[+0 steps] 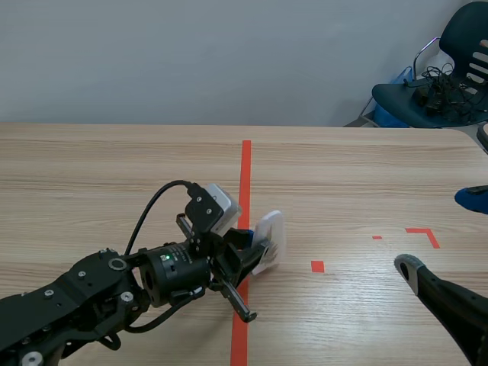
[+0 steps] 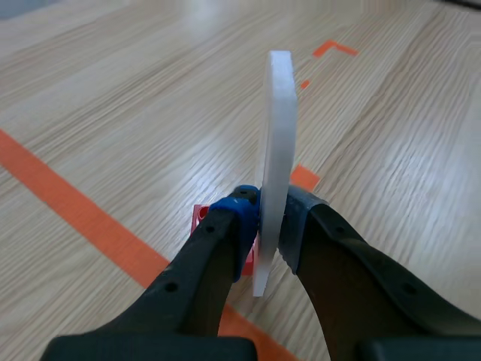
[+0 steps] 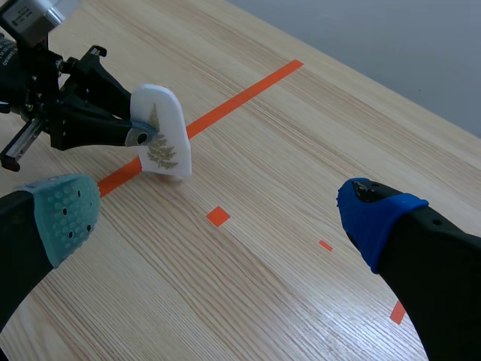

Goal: Do the leaf sorting experiment

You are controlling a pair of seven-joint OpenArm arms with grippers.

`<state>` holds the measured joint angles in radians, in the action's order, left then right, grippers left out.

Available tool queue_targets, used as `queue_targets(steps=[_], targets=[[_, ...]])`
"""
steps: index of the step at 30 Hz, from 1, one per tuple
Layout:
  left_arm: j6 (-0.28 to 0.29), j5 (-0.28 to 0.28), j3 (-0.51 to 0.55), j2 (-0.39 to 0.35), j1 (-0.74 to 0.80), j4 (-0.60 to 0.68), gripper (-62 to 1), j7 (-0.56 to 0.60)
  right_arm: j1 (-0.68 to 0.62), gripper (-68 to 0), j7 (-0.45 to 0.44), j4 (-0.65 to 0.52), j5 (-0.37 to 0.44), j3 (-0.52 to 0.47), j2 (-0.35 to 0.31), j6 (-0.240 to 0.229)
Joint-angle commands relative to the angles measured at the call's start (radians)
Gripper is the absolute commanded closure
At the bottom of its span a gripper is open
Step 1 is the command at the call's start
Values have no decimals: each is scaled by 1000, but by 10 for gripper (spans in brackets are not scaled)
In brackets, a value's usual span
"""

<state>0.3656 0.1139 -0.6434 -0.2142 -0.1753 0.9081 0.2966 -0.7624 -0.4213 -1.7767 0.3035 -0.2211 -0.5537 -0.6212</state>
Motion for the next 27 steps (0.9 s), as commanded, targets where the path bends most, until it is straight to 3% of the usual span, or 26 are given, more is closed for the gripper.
queue_targets(steps=[1,7,11,13,18,23,27], targets=[[10,37,12,-26,11,84,-44,8,9,-679,-19,-7,18,-11,0,4],[7,91,168,-111,136,327,-44,-77,9,-679,-19,-7,18,-11,0,4],[-89,166,337,-146,208,353,-44,-86,9,-679,-23,-7,18,-11,0,4],[-137,197,426,-166,233,338,-44,-87,9,-679,-23,-7,18,-11,0,4],[-139,290,573,-239,249,247,-44,-88,9,-679,-23,-7,18,-11,0,4],[-147,399,629,-294,220,82,-44,-73,11,-679,-23,-7,19,-11,0,4],[-146,422,634,-305,169,-42,-44,-54,12,-679,-27,-7,22,-11,0,4]])
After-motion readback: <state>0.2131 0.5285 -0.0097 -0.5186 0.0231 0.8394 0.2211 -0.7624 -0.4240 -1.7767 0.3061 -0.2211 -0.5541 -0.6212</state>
